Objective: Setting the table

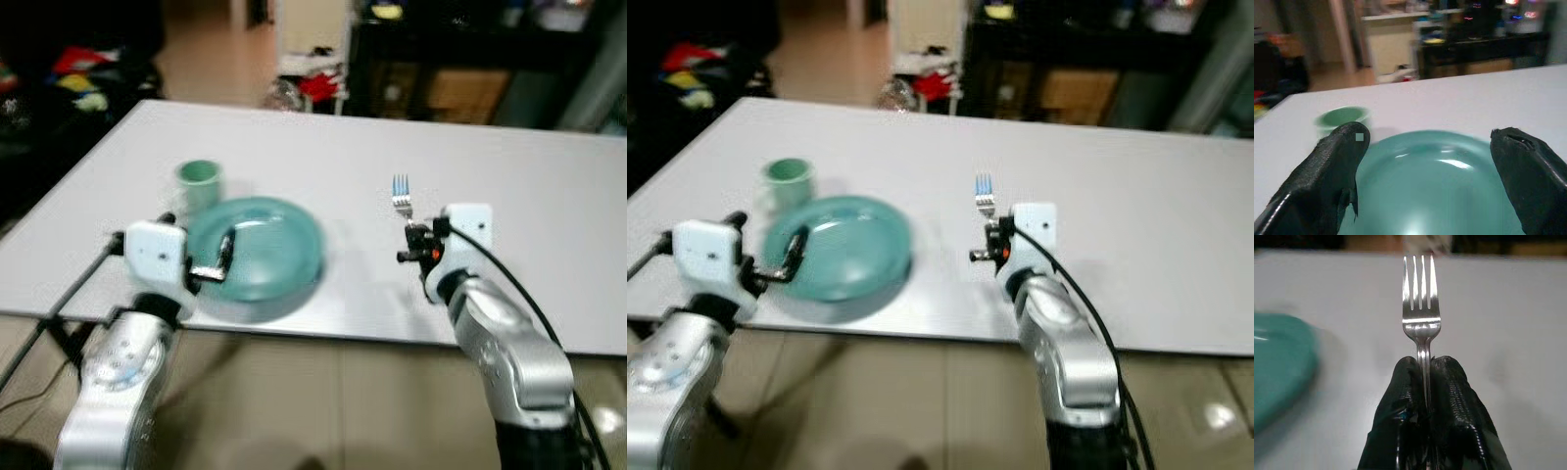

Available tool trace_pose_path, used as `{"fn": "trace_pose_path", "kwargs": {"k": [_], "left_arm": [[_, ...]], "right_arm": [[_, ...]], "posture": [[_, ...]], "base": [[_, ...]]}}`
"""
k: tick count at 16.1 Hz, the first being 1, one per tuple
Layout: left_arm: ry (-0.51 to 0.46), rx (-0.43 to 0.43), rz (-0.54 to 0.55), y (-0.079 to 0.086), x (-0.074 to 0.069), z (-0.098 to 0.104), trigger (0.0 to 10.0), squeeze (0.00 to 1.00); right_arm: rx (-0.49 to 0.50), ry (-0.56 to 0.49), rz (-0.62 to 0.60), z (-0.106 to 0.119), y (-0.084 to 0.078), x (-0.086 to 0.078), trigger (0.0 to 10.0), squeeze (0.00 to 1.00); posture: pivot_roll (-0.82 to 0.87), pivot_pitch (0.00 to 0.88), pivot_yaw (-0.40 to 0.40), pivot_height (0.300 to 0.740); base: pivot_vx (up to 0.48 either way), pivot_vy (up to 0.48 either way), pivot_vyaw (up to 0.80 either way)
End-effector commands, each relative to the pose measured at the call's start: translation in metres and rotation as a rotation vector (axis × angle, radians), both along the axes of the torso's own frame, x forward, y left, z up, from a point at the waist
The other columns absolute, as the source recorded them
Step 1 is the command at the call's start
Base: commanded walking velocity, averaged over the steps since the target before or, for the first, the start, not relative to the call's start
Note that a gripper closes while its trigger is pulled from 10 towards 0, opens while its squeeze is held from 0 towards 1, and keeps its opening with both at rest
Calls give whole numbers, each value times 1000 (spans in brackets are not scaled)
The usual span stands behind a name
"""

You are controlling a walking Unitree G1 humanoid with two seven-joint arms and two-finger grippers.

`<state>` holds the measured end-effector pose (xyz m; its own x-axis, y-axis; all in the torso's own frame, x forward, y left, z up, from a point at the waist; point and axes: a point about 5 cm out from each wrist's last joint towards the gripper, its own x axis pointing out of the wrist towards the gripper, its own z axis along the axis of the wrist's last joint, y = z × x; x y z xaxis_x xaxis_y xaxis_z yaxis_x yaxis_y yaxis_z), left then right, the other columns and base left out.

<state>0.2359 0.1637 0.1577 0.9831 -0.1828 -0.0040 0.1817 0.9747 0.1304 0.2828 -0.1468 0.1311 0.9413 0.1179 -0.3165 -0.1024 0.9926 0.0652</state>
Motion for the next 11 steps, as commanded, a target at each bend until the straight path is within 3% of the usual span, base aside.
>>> {"fn": "trace_pose_path", "kwargs": {"k": [1, 8, 11], "left_arm": [[-10, 18, -31, 2, 0, 5, 10000, 0], [41, 89, -284, -1, -13, 12, 10000, 0], [56, 107, -320, 4, -18, 16, 10000, 0]], "right_arm": [[14, 33, -1, -1, 8, 8, 10000, 0], [27, 151, -12, -20, 27, 52, 10000, 0], [64, 175, -7, -29, 42, 61, 10000, 0]], "posture": [[70, 0, -26, 740], [123, 0, -39, 740], [148, 0, -42, 740]], "base": [[0, 0, 0], [0, 0, 0], [0, 0, 0]]}}
